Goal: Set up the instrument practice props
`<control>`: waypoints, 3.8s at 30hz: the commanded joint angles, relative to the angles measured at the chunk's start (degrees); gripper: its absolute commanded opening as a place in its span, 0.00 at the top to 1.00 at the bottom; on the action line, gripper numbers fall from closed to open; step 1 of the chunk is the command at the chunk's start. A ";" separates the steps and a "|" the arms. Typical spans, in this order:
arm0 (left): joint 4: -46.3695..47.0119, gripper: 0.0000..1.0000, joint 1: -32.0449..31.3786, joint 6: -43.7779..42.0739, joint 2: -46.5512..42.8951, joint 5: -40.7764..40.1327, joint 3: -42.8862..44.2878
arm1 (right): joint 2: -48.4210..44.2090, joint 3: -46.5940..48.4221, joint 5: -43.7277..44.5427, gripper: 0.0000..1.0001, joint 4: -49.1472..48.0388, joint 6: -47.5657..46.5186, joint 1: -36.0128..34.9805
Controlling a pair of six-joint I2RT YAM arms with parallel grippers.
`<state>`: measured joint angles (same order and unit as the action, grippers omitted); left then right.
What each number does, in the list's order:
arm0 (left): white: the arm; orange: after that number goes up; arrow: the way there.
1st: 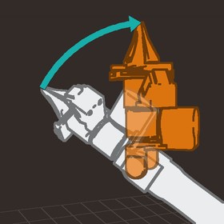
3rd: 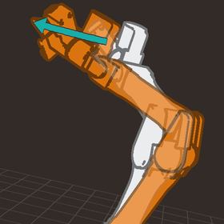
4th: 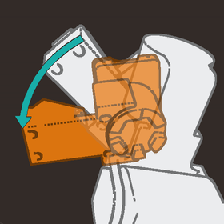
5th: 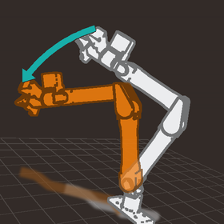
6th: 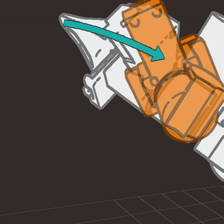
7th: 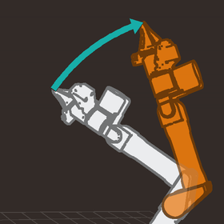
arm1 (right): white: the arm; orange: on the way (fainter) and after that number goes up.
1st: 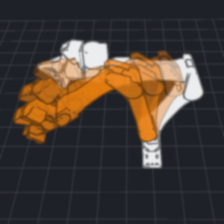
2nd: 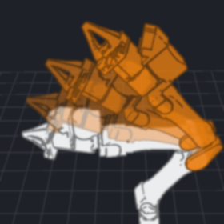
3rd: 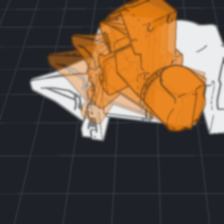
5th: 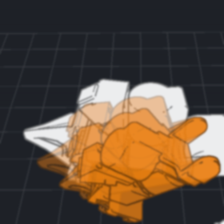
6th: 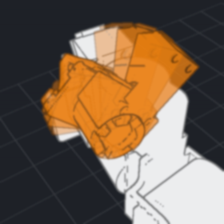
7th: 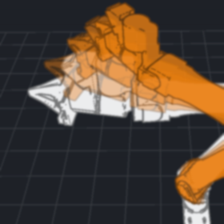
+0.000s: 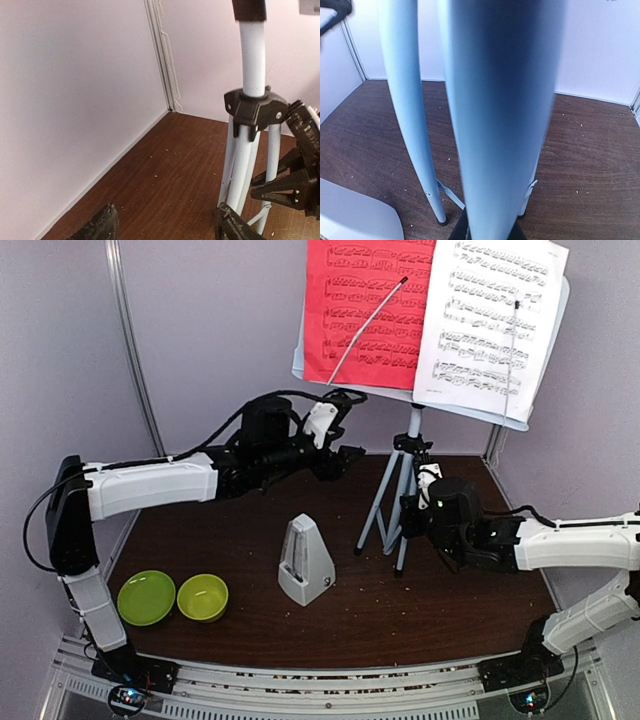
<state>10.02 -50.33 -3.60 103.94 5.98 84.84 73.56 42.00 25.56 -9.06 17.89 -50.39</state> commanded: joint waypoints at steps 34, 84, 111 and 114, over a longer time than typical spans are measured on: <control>10.63 0.36 6.47 -4.70 15.52 28.48 -2.28 | 10.55 6.59 -8.68 1.00 -13.90 1.85 0.95; -2.52 1.00 16.24 -8.64 5.92 3.53 -9.39 | 9.49 14.42 -27.32 1.00 0.70 -10.09 6.88; -2.06 1.00 13.01 -8.64 6.81 6.34 -7.32 | 22.43 7.78 -33.80 0.35 -13.18 -6.76 6.76; -2.53 1.00 13.06 -8.54 6.64 6.49 -7.47 | 25.13 9.54 -31.72 0.40 -14.25 -7.06 6.80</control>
<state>4.73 -37.45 -12.45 111.26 14.00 76.20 96.49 48.29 -9.58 -19.18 10.87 -43.83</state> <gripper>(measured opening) 0.134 0.631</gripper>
